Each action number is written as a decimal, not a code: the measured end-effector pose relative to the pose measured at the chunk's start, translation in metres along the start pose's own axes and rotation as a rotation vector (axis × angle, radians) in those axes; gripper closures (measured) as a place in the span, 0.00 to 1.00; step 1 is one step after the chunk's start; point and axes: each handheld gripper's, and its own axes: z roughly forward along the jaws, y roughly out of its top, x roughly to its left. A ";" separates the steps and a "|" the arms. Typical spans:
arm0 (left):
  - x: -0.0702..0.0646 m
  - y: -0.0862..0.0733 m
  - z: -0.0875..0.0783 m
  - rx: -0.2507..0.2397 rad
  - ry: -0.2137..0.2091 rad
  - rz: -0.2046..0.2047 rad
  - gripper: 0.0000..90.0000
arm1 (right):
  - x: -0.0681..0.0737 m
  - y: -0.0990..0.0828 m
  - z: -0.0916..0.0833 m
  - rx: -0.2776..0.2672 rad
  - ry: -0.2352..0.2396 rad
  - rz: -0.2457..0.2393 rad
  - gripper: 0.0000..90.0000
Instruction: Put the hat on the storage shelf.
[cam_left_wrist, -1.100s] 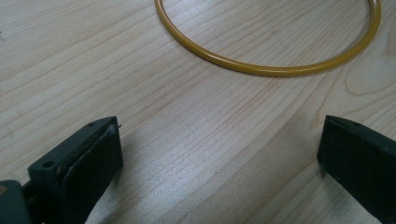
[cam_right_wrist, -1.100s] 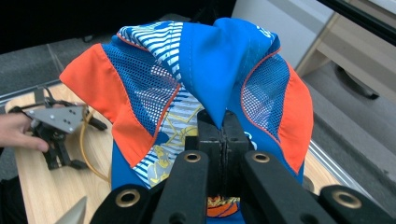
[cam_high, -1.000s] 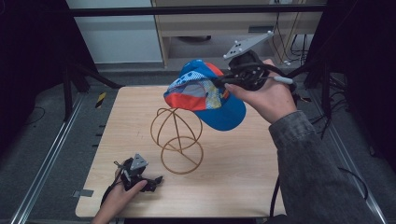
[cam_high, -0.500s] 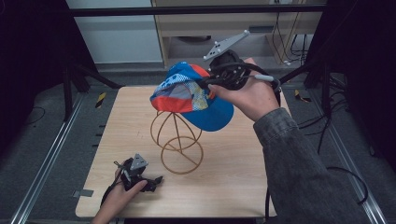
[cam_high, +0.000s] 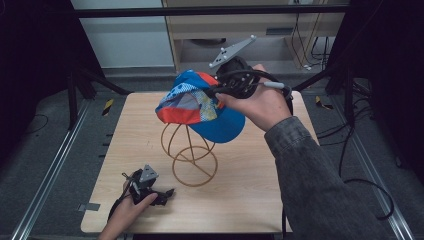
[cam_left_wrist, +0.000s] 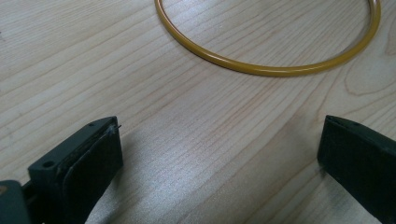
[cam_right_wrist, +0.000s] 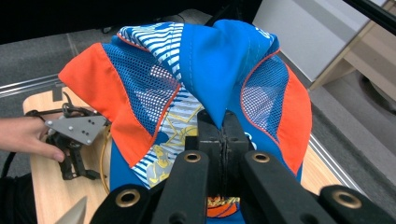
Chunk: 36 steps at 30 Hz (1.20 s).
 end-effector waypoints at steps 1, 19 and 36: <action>0.000 0.000 0.000 0.000 0.000 0.000 0.00 | 0.001 0.001 0.002 -0.001 0.004 -0.002 1.00; 0.000 0.000 0.000 0.001 -0.001 -0.001 0.00 | 0.022 0.017 0.043 0.065 0.042 -0.063 1.00; 0.000 0.000 0.000 0.001 0.000 -0.001 0.00 | 0.038 0.018 0.082 0.135 0.081 -0.103 1.00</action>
